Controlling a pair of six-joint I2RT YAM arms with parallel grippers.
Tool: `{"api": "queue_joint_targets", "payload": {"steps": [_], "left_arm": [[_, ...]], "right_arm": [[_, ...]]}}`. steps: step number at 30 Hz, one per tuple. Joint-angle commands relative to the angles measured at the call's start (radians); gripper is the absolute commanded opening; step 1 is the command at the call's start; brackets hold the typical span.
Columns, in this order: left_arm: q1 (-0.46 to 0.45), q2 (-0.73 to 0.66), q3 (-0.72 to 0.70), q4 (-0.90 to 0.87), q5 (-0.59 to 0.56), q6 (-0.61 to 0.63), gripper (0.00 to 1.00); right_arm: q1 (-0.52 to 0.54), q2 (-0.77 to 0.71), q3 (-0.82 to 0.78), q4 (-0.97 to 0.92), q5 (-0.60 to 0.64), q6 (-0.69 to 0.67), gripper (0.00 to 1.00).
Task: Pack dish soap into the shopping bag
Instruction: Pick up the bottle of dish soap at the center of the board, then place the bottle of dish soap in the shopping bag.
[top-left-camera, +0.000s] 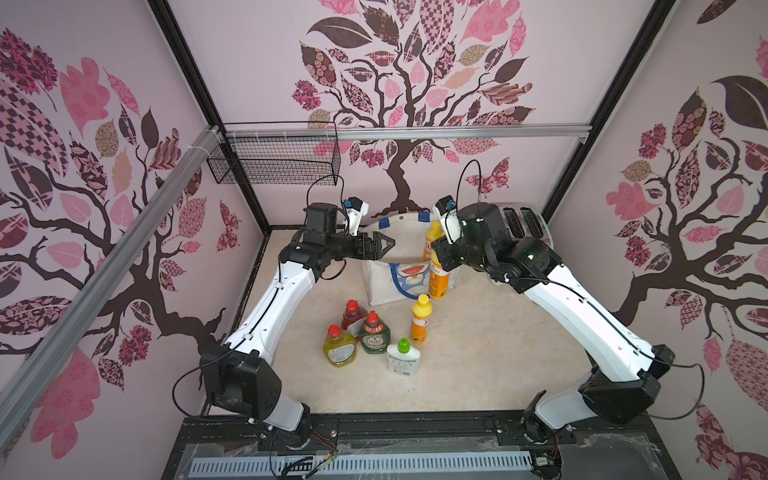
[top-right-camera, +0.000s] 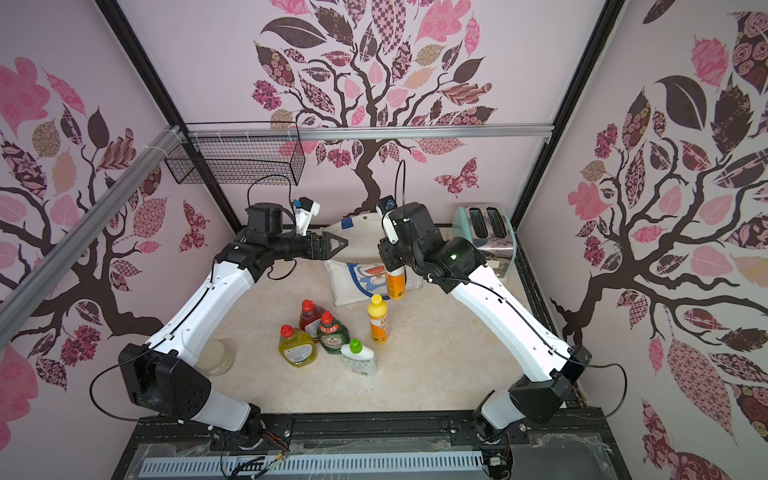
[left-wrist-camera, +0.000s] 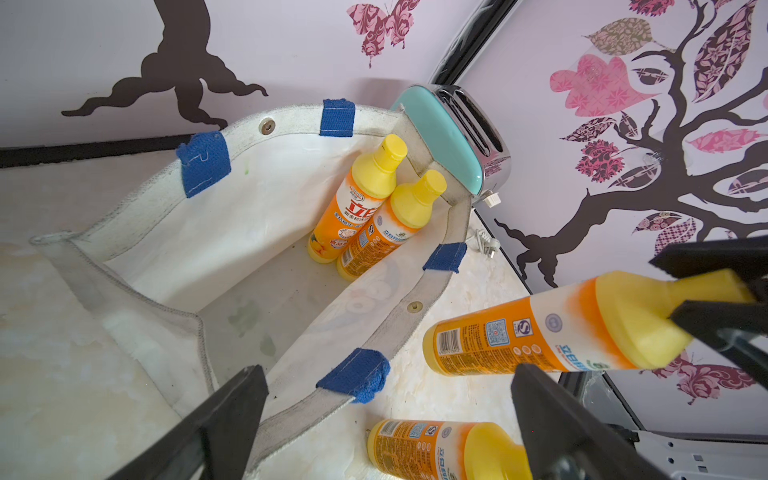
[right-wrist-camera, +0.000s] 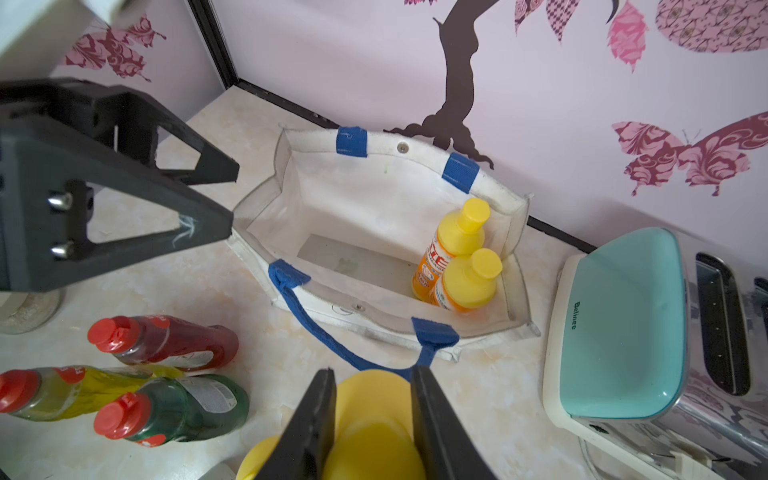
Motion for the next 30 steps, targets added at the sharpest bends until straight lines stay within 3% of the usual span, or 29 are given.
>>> {"api": "queue_joint_targets", "payload": {"steps": [1,18,30], "left_arm": [[-0.002,-0.018,0.022,-0.023,-0.010,0.025,0.98],[-0.002,-0.032,0.014,-0.014,0.000,0.022,0.98],[-0.002,-0.038,0.014,-0.023,-0.005,0.029,0.98]], "right_arm": [[-0.003,0.005,0.111,0.037,0.043,-0.032,0.00],[-0.058,0.250,0.583,-0.035,-0.011,-0.064,0.00],[-0.107,0.349,0.730,0.004,-0.080,-0.051,0.00]]}}
